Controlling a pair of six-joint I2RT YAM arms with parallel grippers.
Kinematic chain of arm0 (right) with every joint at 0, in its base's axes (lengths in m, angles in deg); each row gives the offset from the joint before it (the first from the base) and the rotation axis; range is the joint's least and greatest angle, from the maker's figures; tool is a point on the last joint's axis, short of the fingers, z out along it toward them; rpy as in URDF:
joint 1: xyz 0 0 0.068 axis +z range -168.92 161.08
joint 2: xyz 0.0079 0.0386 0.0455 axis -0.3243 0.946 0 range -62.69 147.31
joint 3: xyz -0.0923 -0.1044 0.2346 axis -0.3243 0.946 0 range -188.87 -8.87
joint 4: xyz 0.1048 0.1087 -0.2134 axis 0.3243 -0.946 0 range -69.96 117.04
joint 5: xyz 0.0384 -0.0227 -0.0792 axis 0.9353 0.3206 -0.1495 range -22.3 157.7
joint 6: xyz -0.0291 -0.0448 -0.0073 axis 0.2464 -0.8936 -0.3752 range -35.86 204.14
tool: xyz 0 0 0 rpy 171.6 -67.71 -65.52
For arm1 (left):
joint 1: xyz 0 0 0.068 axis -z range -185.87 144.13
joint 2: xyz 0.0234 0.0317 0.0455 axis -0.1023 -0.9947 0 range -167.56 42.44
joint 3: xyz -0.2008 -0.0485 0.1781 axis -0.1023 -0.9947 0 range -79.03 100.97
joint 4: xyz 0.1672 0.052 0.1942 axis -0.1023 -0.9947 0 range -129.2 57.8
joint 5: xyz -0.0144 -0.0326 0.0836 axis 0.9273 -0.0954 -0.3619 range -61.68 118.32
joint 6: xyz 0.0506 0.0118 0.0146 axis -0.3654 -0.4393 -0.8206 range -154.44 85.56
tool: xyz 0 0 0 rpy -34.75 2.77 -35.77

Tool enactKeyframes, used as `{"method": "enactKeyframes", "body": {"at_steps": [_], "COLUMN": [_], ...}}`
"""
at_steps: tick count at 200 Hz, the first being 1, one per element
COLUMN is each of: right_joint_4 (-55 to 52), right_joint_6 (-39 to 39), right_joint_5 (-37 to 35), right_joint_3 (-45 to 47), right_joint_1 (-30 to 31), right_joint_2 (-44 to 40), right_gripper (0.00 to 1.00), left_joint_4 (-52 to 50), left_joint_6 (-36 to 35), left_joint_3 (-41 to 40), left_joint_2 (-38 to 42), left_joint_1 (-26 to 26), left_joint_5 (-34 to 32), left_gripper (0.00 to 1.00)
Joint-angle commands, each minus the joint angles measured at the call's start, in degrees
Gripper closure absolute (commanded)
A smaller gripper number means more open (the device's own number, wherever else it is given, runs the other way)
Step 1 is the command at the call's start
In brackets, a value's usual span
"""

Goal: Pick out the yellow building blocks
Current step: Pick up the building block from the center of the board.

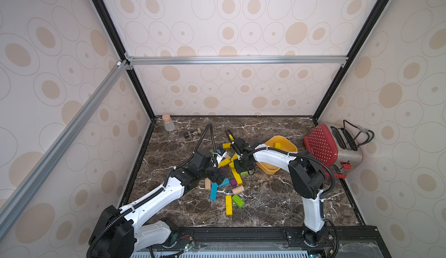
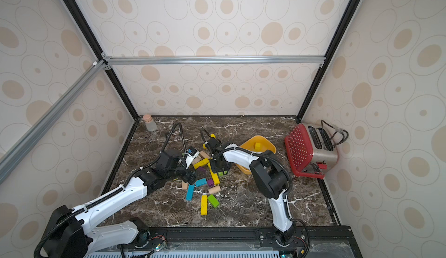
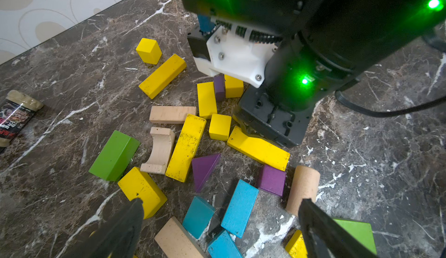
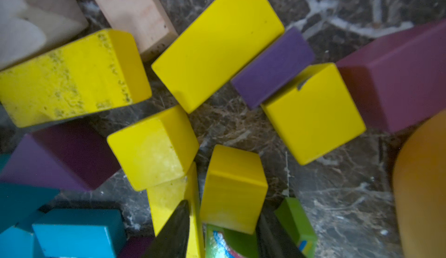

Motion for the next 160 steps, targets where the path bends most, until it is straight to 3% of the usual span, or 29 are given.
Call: {"method": "enactKeyframes", "body": {"at_steps": [1, 56, 160], "right_joint_4": [-1.45, -3.14, -2.15], "right_joint_6": [0.26, -0.70, -1.48], "right_joint_5": [-0.60, -2.70, -4.16], "right_joint_3": [0.10, -4.74, -3.71], "right_joint_1": [0.31, 0.27, -0.04], "right_joint_2": [1.02, 4.28, 3.10], "right_gripper": [0.57, 0.51, 0.72], "left_joint_4": [0.49, 1.36, 1.40], "left_joint_6": [-1.14, -0.42, -0.04], "left_joint_3": [0.93, 0.96, 1.09], "left_joint_2": [-0.26, -0.37, -0.83], "left_joint_1": [0.36, 0.42, 0.39], "left_joint_5": [0.43, 1.35, 2.17], "left_gripper": [0.01, 0.01, 0.01]}}
